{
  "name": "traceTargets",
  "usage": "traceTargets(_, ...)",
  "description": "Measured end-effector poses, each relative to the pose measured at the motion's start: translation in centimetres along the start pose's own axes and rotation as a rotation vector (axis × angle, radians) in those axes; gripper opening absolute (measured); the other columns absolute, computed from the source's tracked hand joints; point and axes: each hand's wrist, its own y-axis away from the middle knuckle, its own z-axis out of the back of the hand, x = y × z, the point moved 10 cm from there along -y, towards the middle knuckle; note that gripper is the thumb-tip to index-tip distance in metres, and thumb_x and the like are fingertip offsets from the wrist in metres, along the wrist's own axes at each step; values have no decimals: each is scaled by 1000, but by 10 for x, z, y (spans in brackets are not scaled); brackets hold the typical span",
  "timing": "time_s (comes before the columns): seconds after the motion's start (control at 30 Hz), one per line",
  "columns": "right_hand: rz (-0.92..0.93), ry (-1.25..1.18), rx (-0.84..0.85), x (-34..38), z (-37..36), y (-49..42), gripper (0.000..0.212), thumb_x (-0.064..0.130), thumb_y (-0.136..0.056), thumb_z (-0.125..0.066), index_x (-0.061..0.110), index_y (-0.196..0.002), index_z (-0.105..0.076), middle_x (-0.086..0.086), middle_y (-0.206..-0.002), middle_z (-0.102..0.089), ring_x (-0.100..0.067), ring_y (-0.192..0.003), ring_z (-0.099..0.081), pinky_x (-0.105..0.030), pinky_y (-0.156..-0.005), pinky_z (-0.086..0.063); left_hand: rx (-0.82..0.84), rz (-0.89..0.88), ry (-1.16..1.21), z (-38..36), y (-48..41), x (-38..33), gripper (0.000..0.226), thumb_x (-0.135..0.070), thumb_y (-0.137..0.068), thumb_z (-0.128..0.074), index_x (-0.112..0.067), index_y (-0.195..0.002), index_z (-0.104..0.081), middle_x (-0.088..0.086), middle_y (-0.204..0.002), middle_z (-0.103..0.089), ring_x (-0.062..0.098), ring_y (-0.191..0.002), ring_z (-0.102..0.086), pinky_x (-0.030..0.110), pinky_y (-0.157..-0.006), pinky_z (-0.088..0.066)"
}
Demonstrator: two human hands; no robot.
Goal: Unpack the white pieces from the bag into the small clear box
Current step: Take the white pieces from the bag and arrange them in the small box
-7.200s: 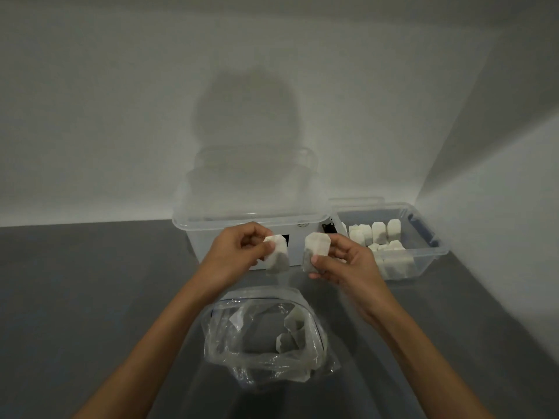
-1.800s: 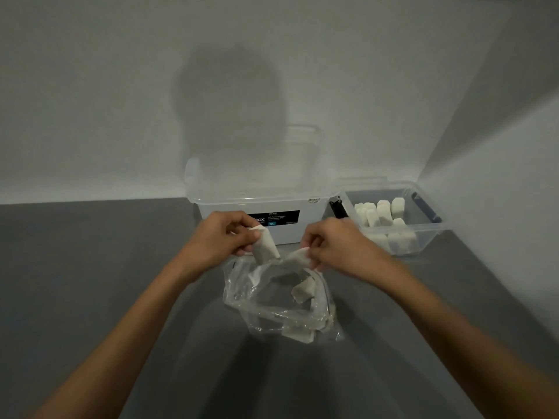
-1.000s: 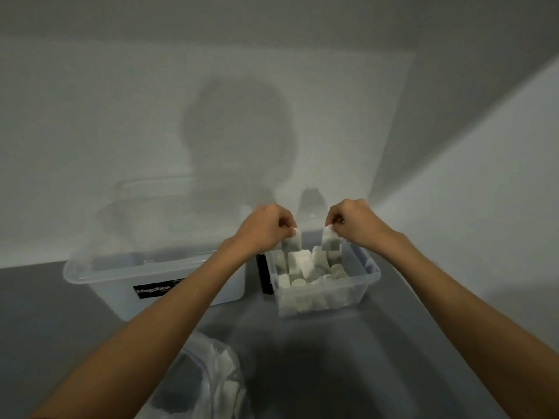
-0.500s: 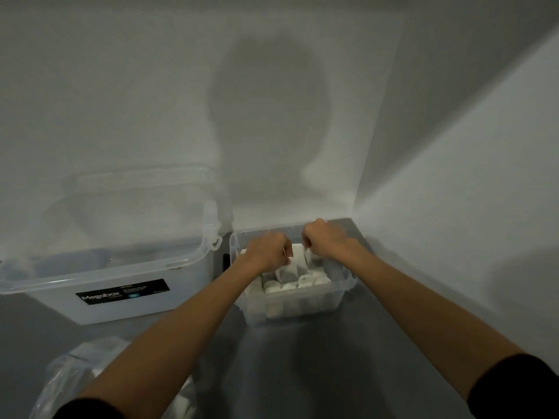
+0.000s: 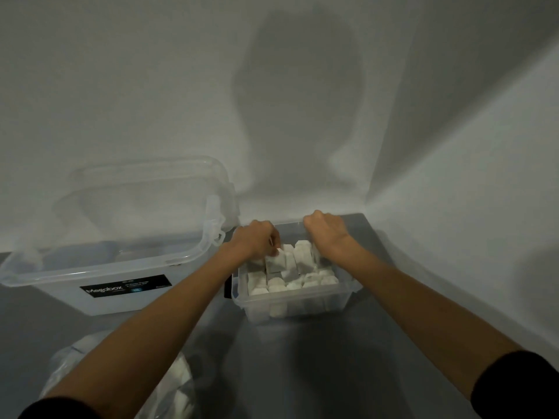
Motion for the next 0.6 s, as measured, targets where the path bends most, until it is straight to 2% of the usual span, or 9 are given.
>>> traceTargets(0.1,-19,-394,19,10,9,-2,18,-1,-89,-55,6,-101,-67,-12,-105,-65,-26,-83,-64,-32,-73,-54,19,4,65,8,2,8,11,-24,-82,-73,-22,-92,-70,-1,-97,-67,17,-89,-62,36,-88,-53)
traceTargets(0.17,9,-683,153,30,4,1,19,5,-87,-64,5,-106,-68,-9,-101,-68,-19,-76,-64,-21,-59,-54,21,4,98,14,3,13,13,-21,-80,-75,-19,-93,-71,-1,-92,-68,15,-85,-62,33,-87,-52)
traceTargets(0.23,2,-829,252,47,-4,4,25,6,-82,-70,3,-107,-67,-11,-95,-70,-19,-73,-65,-15,-49,-50,1,13,125,19,6,19,14,-18,-77,-77,-15,-90,-71,-1,-85,-67,15,-82,-62,30,-83,-51)
traceTargets(0.33,-94,-969,246,53,-17,3,17,2,-83,-69,-1,-99,-68,-13,-81,-69,-19,-65,-64,-24,-59,-56,-45,35,164,24,13,28,19,-13,-74,-79,-13,-88,-67,1,-83,-66,13,-79,-60,23,-78,-48)
traceTargets(0.43,-121,-1001,257,59,-29,0,7,-1,-85,-65,-2,-91,-68,-5,-63,-62,-14,-52,-57,-24,-55,-53,-70,32,159,23,19,32,22,-8,-74,-79,-11,-91,-65,5,-88,-71,13,-79,-63,23,-80,-49)
traceTargets(0.6,-135,-923,303,68,-46,-6,5,0,-87,-64,4,-83,-63,-5,-61,-58,-15,-48,-53,-24,-55,-50,-128,-10,40,20,25,26,23,0,-80,-69,-7,-102,-68,9,-103,-70,21,-96,-66,32,-88,-53)
